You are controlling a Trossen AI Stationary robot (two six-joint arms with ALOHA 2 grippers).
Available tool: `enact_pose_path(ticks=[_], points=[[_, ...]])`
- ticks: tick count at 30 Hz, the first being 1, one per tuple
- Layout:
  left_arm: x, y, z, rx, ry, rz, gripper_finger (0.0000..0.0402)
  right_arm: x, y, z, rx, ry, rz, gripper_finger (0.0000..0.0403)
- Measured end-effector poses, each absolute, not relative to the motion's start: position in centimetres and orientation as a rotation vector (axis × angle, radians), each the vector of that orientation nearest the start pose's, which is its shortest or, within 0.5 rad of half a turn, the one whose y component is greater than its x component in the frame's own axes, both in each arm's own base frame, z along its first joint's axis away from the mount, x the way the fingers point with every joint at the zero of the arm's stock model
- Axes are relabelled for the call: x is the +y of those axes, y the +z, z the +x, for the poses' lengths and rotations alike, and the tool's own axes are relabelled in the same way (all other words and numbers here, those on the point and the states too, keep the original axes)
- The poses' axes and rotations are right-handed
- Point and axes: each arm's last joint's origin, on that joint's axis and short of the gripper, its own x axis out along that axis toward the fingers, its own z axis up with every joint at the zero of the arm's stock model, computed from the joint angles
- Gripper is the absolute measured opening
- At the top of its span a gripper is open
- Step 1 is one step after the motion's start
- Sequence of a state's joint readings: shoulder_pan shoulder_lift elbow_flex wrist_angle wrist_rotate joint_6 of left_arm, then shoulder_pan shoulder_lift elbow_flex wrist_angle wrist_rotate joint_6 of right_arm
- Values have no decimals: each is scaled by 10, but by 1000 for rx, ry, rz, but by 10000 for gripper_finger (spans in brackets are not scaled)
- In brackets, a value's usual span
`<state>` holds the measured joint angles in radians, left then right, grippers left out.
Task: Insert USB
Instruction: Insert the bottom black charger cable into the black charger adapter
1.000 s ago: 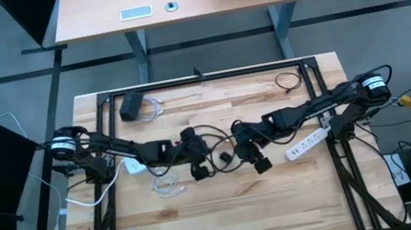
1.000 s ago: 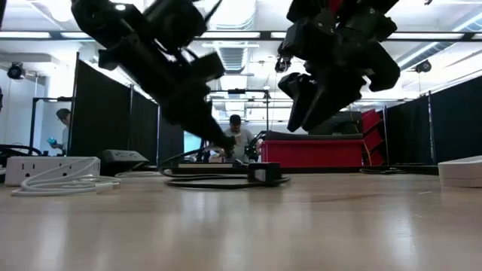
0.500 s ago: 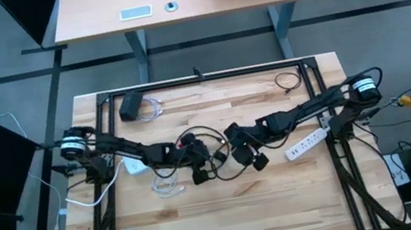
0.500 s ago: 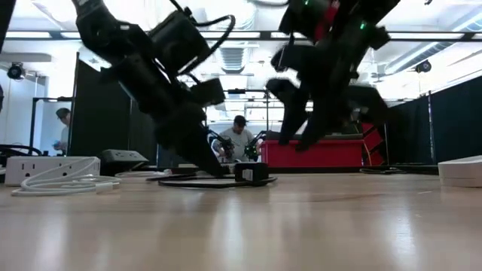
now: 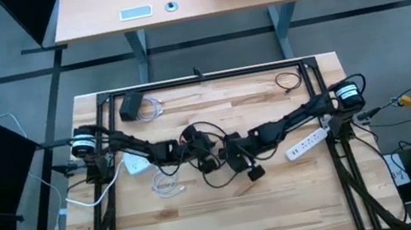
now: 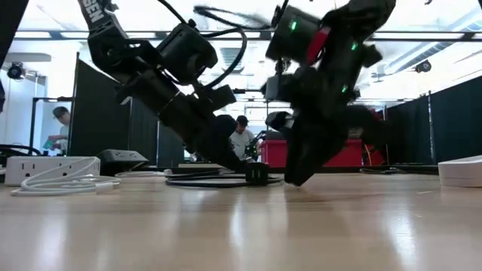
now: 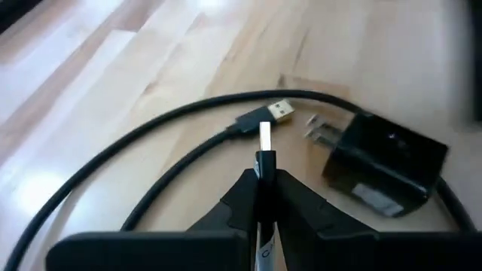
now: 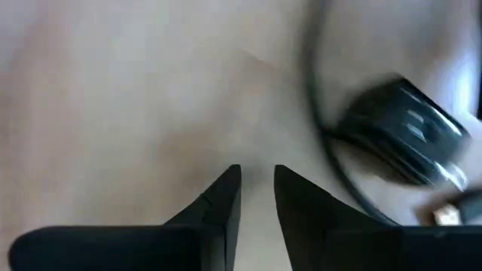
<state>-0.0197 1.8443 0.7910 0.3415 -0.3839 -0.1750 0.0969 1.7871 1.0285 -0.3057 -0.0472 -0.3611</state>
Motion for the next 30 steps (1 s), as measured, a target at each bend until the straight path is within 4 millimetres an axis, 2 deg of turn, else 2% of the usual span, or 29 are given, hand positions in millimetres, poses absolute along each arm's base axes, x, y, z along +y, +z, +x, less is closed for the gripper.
enact_pose_path(ticks=[4, 9, 16, 21, 27, 30], points=[[12, 120, 328, 738, 435, -10, 23, 35, 180, 334, 978, 357, -444, 47], [11, 136, 322, 732, 415, -4, 23, 21, 195, 335, 919, 358, -539, 54], [11, 121, 327, 753, 350, -13, 23, 1, 198, 348, 917, 319, -559, 95], [19, 118, 333, 712, 350, -17, 23, 1, 201, 349, 909, 327, -580, 124], [11, 119, 346, 573, 163, -25, 23, -3, 200, 348, 918, 316, -568, 144], [8, 120, 349, 537, 136, -21, 23, -3, 200, 349, 914, 317, -558, 148]])
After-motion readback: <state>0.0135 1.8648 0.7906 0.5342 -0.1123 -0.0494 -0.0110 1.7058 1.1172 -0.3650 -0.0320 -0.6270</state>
